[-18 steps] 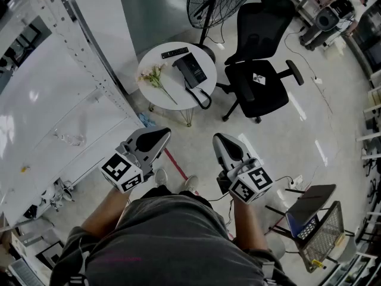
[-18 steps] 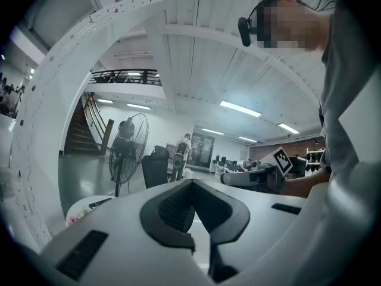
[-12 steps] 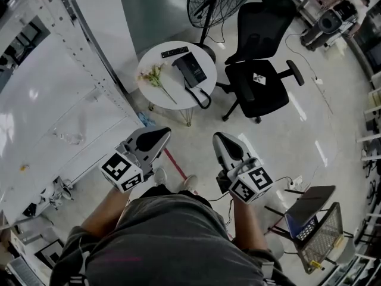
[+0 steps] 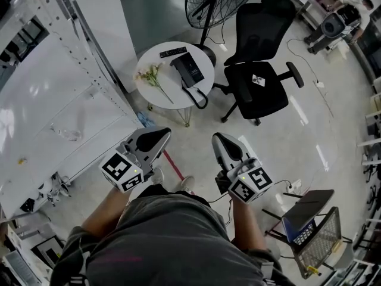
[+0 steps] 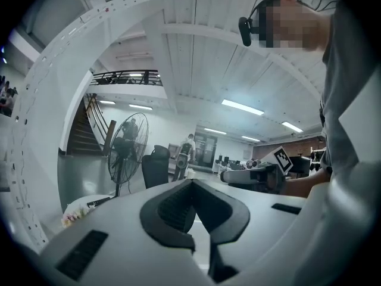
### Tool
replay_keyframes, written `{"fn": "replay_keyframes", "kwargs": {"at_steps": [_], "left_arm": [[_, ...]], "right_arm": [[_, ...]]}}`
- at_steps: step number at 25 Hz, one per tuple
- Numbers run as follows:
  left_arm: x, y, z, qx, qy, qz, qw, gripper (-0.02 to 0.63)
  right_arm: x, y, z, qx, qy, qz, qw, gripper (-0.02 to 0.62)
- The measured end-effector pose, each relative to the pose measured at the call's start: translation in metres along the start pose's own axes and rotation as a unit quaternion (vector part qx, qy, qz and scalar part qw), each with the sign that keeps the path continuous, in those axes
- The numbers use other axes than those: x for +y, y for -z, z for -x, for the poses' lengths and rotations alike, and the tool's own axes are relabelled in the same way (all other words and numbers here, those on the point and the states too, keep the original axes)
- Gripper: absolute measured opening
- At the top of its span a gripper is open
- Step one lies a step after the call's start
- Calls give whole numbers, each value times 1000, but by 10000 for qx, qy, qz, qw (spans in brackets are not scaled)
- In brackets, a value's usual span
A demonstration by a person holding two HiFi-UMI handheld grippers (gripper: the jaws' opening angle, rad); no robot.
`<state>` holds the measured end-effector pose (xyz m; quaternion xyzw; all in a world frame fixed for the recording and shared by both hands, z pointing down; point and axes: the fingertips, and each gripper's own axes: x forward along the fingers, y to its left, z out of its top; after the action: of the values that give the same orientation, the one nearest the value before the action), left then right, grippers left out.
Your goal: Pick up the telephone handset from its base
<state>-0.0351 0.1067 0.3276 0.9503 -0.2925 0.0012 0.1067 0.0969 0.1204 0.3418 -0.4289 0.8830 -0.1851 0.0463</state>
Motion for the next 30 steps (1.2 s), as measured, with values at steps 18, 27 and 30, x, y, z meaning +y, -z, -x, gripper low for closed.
{"fn": "replay_keyframes", "kwargs": {"at_steps": [18, 27, 30], "left_arm": [[-48, 21, -28, 48, -187, 33, 9998, 13], [-22, 25, -44, 85, -246, 158, 9995, 13], [-6, 28, -57, 79, -189, 185, 9996, 13]], "right_arm": [[-37, 8, 53, 115, -93, -141, 9998, 18], [-58, 8, 33, 189, -70, -193, 9996, 18], [-69, 8, 18, 212, -50, -196, 9996, 18]]}}
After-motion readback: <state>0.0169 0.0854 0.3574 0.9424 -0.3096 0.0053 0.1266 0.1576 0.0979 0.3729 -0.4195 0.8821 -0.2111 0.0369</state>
